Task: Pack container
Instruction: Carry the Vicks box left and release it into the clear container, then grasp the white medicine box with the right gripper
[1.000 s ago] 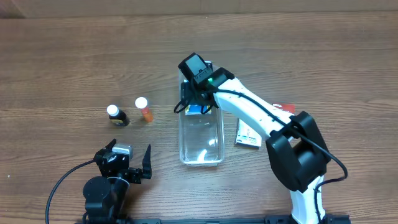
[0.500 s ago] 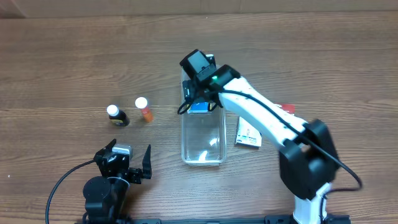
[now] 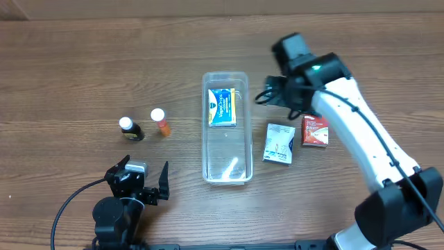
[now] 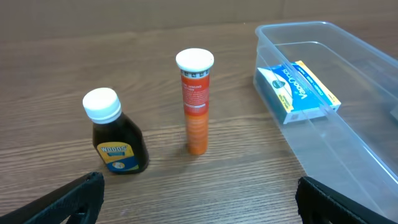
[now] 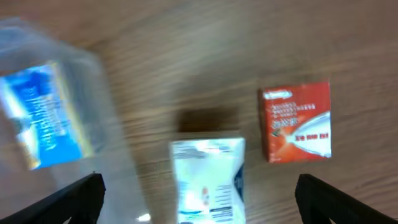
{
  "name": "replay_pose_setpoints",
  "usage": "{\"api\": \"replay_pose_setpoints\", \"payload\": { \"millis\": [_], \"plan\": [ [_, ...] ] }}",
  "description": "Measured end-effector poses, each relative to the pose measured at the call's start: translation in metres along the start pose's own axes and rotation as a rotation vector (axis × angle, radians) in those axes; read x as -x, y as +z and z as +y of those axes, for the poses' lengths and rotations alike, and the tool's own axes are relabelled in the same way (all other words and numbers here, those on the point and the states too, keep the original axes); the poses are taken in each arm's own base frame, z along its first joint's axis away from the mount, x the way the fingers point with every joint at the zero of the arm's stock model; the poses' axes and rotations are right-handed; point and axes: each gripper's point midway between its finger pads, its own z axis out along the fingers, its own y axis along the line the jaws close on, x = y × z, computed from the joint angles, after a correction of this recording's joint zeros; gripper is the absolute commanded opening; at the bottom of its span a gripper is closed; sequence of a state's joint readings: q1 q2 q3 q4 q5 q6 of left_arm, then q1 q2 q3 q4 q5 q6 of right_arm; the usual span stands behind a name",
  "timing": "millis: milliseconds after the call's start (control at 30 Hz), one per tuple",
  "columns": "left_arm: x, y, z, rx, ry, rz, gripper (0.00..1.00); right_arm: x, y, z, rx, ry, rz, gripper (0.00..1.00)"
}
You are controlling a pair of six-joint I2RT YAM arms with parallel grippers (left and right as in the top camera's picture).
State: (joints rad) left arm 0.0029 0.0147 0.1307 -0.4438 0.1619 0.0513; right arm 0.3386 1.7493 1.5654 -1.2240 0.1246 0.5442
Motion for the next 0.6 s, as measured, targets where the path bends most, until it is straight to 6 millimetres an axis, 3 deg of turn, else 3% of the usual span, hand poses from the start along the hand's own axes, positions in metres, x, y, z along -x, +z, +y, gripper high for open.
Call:
{"api": "replay_pose_setpoints", "payload": {
  "millis": [67, 167, 233, 600],
  "plan": [
    [0.0, 0.0, 0.0, 0.0, 0.0, 0.0, 1.0, -0.009, 0.022, -0.01, 0.022, 0.044, 0.062, 1.0],
    [0.0, 0.0, 0.0, 0.0, 0.0, 0.0, 1.0, -0.043, 0.067, -0.022, 0.049, 0.077, 0.189, 1.0],
    [0.0, 0.0, 0.0, 0.0, 0.0, 0.0, 1.0, -0.059, 0.078, -0.022, 0.055, 0.069, 0.236, 1.0],
    [0.0, 0.0, 0.0, 0.0, 0.0, 0.0, 1.0, -0.079, 0.09, 0.001, 0.092, -0.011, 0.241, 1.0]
  ]
}}
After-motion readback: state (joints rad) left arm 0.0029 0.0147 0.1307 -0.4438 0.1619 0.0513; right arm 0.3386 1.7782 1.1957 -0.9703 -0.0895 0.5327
